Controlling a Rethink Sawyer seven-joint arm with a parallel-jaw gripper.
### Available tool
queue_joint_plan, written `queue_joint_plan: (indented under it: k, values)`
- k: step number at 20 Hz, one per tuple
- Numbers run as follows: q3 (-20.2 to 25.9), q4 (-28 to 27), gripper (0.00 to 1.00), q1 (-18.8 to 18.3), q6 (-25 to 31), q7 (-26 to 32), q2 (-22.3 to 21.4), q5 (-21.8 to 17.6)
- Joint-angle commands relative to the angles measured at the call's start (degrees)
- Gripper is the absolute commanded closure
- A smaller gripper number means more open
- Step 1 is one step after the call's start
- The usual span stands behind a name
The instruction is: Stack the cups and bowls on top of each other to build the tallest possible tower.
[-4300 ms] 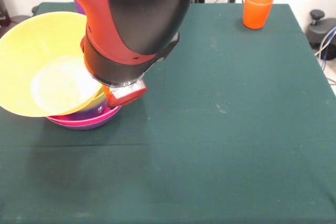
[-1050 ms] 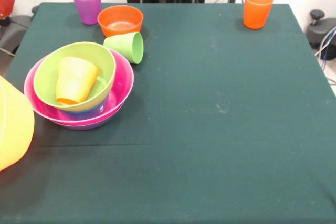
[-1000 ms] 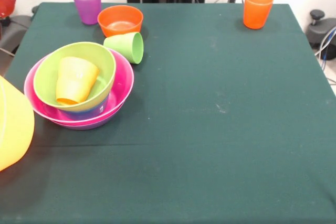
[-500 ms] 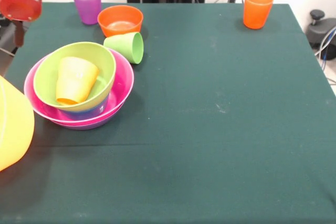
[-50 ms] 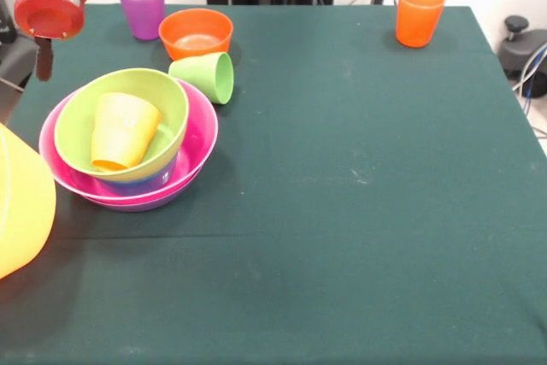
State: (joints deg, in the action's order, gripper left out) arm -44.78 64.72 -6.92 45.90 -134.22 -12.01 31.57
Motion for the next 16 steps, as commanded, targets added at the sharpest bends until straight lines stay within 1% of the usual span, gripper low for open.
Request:
queue_joint_plan:
  k: [1,4,9,13,14,16]
  values:
    - [6.4,-2.6,0.00,-1.9,4.9,-5.1,3.0,-2.8]
    - [6.4,-3.4,0.00,-2.8,5.5,-4.9,3.1,-2.8]
    - [6.2,-4.2,0.00,-3.2,6.4,-7.3,3.9,-1.8]
    - [5.0,-5.8,0.00,-2.9,8.4,-12.0,5.3,-0.5]
    - [4.3,-6.9,0.00,-2.7,9.5,-13.6,6.0,-0.3]
    - [3.9,-7.5,0.00,-2.6,10.4,-14.7,6.4,0.1]
